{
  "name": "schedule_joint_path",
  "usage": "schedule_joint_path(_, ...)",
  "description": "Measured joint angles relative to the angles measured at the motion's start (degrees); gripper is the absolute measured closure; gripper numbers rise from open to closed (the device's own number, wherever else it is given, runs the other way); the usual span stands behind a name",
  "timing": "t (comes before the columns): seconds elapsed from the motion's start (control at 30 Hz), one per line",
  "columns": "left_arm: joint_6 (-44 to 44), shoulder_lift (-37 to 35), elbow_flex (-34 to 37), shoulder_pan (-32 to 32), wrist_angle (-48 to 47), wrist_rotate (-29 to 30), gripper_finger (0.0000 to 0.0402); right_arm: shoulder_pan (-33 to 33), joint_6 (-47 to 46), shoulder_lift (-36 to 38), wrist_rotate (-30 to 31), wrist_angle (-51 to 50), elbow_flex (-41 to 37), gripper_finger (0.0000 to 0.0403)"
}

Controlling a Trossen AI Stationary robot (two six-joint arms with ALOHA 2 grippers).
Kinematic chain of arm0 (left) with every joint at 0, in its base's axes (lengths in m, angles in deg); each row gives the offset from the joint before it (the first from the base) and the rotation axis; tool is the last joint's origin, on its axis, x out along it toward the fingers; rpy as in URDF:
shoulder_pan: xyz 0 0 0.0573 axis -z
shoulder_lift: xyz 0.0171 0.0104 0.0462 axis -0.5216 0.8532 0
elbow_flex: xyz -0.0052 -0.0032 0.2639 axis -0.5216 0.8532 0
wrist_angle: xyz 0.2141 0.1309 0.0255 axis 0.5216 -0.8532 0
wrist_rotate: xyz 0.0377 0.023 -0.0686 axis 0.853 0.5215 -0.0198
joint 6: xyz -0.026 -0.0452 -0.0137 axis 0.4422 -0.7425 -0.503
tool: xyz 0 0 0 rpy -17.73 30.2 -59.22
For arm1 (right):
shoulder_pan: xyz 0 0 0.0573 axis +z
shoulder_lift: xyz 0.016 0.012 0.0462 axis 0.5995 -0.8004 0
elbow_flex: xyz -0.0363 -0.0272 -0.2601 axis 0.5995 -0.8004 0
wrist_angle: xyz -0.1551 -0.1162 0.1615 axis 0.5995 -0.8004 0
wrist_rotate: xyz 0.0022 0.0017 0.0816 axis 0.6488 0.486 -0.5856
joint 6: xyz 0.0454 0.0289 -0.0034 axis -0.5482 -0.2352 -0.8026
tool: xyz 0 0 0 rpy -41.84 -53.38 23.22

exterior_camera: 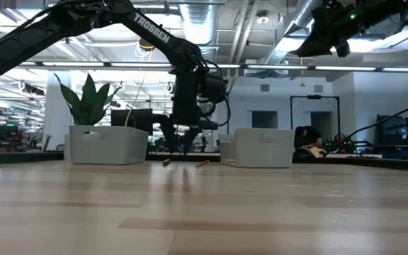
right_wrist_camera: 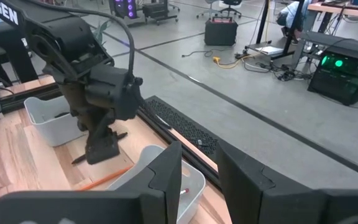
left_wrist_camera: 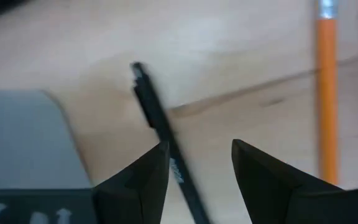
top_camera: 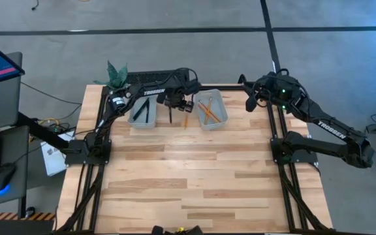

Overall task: Sort pens & pencils
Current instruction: Put the black pen into the left gray bin

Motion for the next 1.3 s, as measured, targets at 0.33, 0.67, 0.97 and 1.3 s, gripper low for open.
schedule_joint_path(0.33,-1.61,0.53,0.99,-0.59,-4.03,-1.12,0.0235,0.00,0.06,0.00,0.00,0.01,0.00,0.0281)
schedule_joint_path(0.67,0.20,0.84,0.94,-1.62,-2.68,-5.10,0.0235,0.02,0.04,0.00,-0.02,0.01,0.00,0.0281)
schedule_joint_path(0.97,0.99,1.81,0.97,-3.50,-2.51,-12.21,0.0235,0.02,0.04,0.00,-0.01,-0.02,0.00,0.0281)
schedule_joint_path(1.3,3.08,1.68,0.94,-4.13,-2.66,-14.45,0.0235,0.02,0.77,0.00,-0.01,-0.04,0.00,0.0281)
